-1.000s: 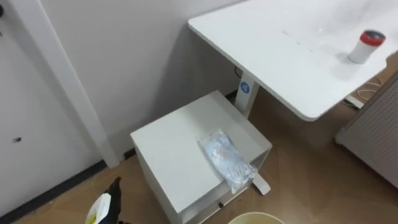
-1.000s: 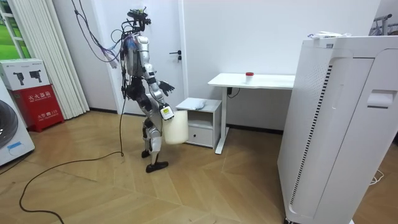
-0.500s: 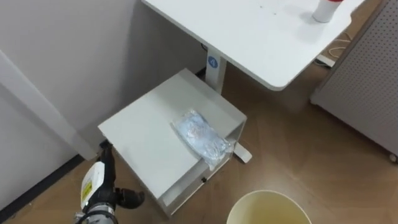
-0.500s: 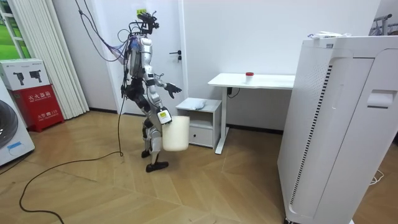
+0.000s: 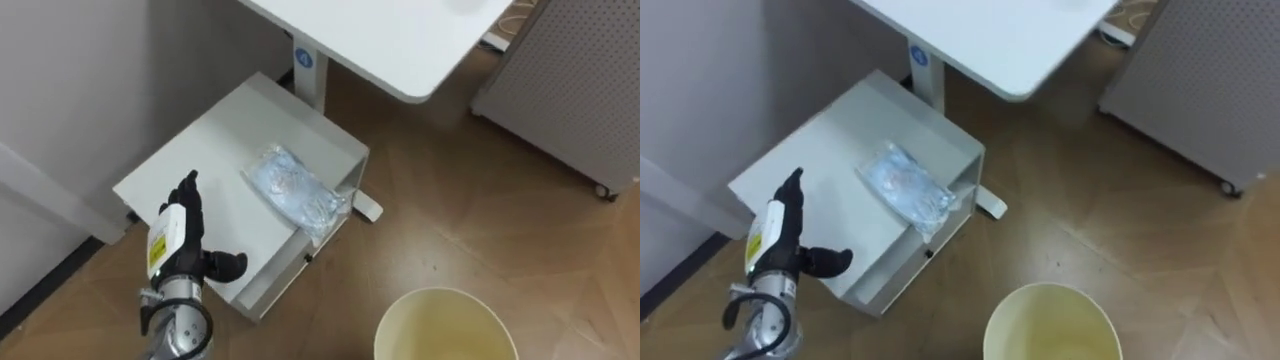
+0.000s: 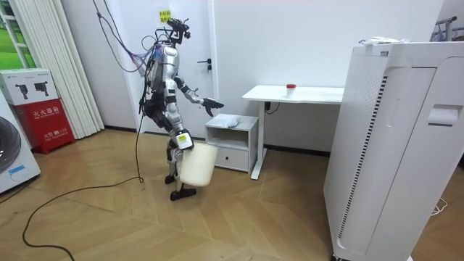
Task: Pick garbage
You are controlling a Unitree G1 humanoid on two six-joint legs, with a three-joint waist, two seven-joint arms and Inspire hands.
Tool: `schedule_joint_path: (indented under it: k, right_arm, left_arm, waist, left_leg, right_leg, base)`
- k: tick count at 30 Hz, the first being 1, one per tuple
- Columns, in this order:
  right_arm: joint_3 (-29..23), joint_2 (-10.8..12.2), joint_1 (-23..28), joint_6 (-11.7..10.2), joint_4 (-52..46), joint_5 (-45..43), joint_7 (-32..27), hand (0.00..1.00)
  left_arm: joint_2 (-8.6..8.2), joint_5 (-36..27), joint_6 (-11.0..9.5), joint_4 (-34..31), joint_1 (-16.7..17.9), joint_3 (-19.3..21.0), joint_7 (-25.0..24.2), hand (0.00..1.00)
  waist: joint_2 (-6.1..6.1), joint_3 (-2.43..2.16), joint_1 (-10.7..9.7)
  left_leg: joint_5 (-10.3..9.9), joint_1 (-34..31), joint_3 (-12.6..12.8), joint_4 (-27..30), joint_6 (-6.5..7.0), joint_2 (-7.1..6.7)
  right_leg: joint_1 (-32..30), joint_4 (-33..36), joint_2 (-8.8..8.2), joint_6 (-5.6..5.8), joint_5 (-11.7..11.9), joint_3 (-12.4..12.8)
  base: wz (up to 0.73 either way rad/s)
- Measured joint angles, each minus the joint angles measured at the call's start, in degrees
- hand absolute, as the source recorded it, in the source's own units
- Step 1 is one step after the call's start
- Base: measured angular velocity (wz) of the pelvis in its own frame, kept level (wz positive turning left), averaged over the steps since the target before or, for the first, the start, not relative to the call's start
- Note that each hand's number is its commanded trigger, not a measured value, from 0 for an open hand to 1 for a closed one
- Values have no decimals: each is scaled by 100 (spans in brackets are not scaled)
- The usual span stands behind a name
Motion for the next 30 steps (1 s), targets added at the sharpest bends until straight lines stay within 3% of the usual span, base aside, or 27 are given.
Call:
schedule_joint_path:
  k: [2, 5, 9, 13, 17, 22, 26, 30]
  right_arm:
    - [9, -58, 2, 31, 1, 0, 12, 100]
    - [63, -197, 61, 42, 11, 14, -4, 100]
    - [461, -364, 232, 272, 187, -82, -138, 100]
    - [690, -357, 404, 567, 219, -527, -170, 100]
    - [1000, -209, 459, 820, 245, -892, 3, 100]
    - [1393, -144, 482, 922, 156, -963, 179, 100]
    - [1524, -147, 491, 978, 84, -989, 525, 100]
    - [1503, -204, 509, 1018, -141, -925, 687, 100]
  left_arm:
    - [24, 2, 0, 131, -110, 3, 20, 0]
    - [115, 126, 0, 132, -254, 11, 206, 0]
    - [179, 215, 3, 131, -348, -42, 397, 0]
    - [302, 217, 4, 154, -379, -112, 492, 0]
    - [480, 234, 7, 167, -406, -293, 559, 0]
    - [598, 483, 28, 353, -659, -562, 777, 0]
    - [625, 700, 111, 632, -740, -845, 794, 0]
    - [690, 728, 363, 743, -785, -1055, 662, 0]
  waist:
    - [31, 26, -68]
    - [34, 30, -195]
    - [26, 31, -300]
    - [20, 30, -376]
    - [20, 29, -465]
    - [25, 29, -455]
    - [41, 27, -522]
    - [44, 27, -590]
  left_leg:
    - [-85, -78, 35, 165, -1, 65]
    - [-227, -299, 81, 483, 3, 144]
    - [-377, -456, 155, 842, -2, 255]
    - [-463, -655, 155, 1106, -46, 320]
    - [-592, -940, 109, 1500, -94, 402]
    - [-732, -1306, 103, 1967, -95, 566]
    - [-782, -1455, 56, 2129, -140, 564]
    - [-796, -1683, 41, 2297, -127, 555]
  right_leg:
    - [-95, 129, 26, -32, -21, 10]
    - [-343, 442, 64, -38, -175, 103]
    - [-585, 825, 89, -77, -312, 158]
    - [-835, 1098, 109, -144, -393, 154]
    - [-1142, 1530, 132, -219, -551, 149]
    - [-1519, 1966, 168, -277, -661, 150]
    - [-1679, 2158, 169, -294, -691, 150]
    - [-1914, 2367, 137, -300, -718, 152]
  base:
    - [-23]
    - [-12]
    - [-12]
    - [-13]
    - [-1]
    - [-3]
    - [0]
    - [5]
